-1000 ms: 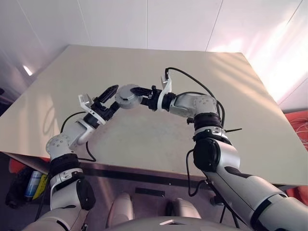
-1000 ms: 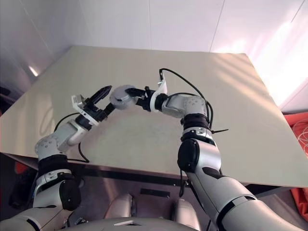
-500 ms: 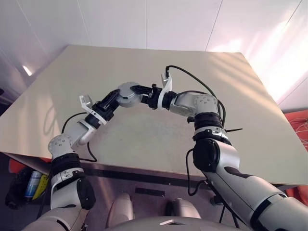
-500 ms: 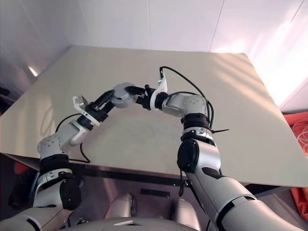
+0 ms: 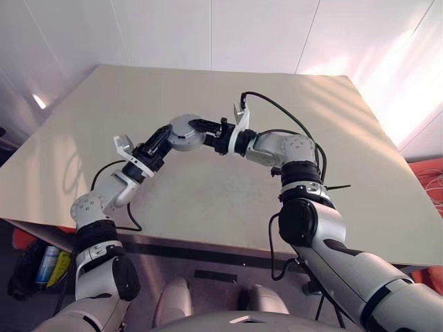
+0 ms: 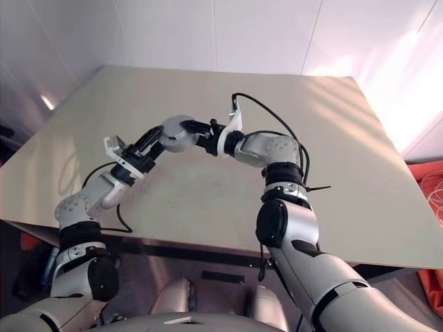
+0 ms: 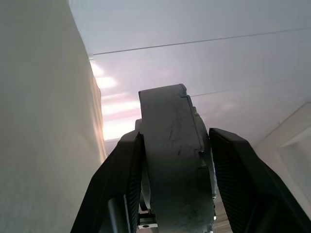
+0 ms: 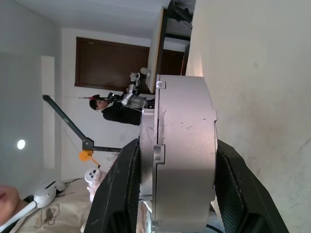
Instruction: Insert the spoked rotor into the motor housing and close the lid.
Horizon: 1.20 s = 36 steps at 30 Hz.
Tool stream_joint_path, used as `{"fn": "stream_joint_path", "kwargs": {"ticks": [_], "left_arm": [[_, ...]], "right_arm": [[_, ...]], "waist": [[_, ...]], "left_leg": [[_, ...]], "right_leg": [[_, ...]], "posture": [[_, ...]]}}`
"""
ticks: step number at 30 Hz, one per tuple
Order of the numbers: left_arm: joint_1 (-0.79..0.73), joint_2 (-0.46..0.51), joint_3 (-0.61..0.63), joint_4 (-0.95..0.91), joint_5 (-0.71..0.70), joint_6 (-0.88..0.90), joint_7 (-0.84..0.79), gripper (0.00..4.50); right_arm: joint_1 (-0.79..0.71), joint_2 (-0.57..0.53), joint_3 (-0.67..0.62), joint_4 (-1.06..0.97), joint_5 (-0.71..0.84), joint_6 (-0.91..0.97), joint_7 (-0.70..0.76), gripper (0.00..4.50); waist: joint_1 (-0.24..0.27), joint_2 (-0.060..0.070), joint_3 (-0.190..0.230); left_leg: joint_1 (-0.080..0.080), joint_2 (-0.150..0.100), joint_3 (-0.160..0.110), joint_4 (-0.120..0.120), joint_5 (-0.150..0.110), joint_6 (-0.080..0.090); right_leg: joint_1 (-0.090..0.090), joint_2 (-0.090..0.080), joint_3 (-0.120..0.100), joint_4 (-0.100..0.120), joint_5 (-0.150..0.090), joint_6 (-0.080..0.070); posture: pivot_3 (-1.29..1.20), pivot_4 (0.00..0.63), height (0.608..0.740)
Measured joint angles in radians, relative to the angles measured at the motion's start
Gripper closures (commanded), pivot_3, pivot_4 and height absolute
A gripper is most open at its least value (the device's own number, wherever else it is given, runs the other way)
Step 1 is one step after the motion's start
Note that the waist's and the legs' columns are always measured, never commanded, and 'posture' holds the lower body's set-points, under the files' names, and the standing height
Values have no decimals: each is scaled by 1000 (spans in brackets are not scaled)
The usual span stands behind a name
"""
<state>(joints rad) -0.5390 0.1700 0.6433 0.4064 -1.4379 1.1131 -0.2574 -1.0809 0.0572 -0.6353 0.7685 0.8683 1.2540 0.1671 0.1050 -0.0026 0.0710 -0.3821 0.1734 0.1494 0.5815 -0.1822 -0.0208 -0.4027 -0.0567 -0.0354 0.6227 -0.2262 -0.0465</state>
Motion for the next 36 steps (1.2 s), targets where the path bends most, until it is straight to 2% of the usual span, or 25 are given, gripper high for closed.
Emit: {"fn": "stream_joint_path", "kwargs": {"ticks": [13, 14, 16, 36], "left_arm": [[31, -30, -12, -44, -82, 4, 81, 2654], [31, -30, -15, -48, -82, 4, 81, 3002], [31, -32, -16, -50, -83, 4, 88, 3175], [40, -42, -16, -59, -103, -15, 101, 3176]], "right_arm": [[-1, -10, 1, -17, 6, -3, 4, 2453], [-1, -11, 1, -21, 7, -4, 4, 2453], [-1, -11, 3, -30, 6, -3, 3, 2453], [0, -11, 42, -40, -6, -30, 27, 2453]], "waist": [[0, 0, 0], [0, 0, 0], [0, 0, 0], [0, 0, 0]], "left_leg": [[0, 0, 0, 0, 0, 0], [0, 0, 0, 0, 0, 0], [0, 0, 0, 0, 0, 0], [0, 0, 0, 1, 0, 0]], "right_leg": [[0, 0, 0, 0, 0, 0], [1, 0, 0, 0, 0, 0], [1, 0, 0, 0, 0, 0], [1, 0, 0, 0, 0, 0]], "posture": [[0, 0, 740], [0, 0, 740], [0, 0, 740], [0, 0, 740]]}}
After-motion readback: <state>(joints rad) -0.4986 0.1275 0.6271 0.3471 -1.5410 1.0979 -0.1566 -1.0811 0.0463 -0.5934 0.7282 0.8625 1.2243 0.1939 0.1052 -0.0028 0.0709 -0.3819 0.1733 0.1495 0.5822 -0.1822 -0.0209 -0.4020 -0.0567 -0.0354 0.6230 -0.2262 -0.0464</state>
